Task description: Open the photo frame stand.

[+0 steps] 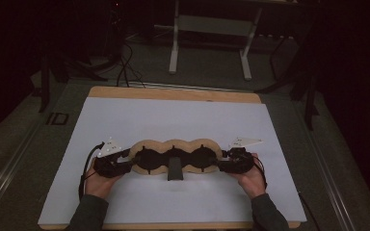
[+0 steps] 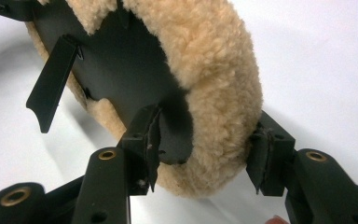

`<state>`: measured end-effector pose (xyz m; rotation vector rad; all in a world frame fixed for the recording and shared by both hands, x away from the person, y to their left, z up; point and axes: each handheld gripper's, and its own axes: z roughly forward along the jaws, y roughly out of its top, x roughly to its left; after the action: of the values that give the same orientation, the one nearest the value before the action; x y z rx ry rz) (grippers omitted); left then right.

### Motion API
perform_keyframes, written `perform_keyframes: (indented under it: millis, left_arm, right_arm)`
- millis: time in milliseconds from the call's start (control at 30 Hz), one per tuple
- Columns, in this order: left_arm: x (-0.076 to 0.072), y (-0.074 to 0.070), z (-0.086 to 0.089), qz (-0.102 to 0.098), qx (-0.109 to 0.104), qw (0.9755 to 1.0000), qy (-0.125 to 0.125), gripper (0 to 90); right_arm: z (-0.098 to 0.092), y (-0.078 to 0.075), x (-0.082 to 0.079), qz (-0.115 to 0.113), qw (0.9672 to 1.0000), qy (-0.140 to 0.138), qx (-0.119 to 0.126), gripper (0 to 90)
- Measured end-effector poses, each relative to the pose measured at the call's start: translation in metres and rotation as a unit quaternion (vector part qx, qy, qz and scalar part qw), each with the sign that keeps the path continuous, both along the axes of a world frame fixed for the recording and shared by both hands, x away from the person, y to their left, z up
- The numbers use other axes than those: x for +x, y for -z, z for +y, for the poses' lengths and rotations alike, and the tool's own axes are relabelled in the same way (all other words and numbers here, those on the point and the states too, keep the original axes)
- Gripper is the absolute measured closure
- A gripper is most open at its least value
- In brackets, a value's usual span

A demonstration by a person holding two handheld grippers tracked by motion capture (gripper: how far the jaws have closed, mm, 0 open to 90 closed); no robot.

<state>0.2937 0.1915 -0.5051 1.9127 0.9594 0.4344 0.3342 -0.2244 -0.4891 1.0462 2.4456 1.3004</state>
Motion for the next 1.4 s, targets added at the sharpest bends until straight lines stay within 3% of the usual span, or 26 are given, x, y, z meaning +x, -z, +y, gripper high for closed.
perform_keyframes:
  millis: [167, 333, 600, 800, 967, 1167, 1400]
  left_arm:
    - [0.005, -0.001, -0.004, -0.015, 0.009, 0.9998, -0.008, 55.6]
    - [0.011, 0.002, -0.004, -0.019, 0.008, 0.9997, -0.015, 55.6]
    - [0.018, 0.000, -0.008, -0.051, 0.024, 0.9980, -0.030, 55.2]
    - [0.025, -0.002, -0.009, -0.056, 0.032, 0.9970, -0.042, 54.7]
    - [0.029, -0.002, -0.014, -0.064, 0.040, 0.9960, -0.048, 54.5]
    - [0.029, 0.001, -0.020, -0.066, 0.042, 0.9955, -0.053, 53.7]
    - [0.025, 0.001, -0.017, -0.060, 0.028, 0.9968, -0.045, 51.7]
  right_arm:
    - [0.002, 0.000, 0.006, -0.021, 0.9997, 0.011, -0.009, 47.2]
    - [0.004, 0.004, 0.012, -0.025, 0.9995, 0.015, -0.009, 47.1]
    - [0.006, 0.003, 0.016, -0.046, 0.9986, 0.024, -0.013, 47.1]
    - [0.009, 0.007, 0.021, -0.051, 0.9981, 0.031, -0.015, 47.1]
    - [0.009, 0.009, 0.023, -0.067, 0.9969, 0.036, -0.020, 46.9]
    - [0.004, 0.018, 0.026, -0.048, 0.9980, 0.037, -0.018, 46.7]
    - [0.003, 0.017, 0.023, -0.045, 0.9983, 0.031, -0.023, 46.0]
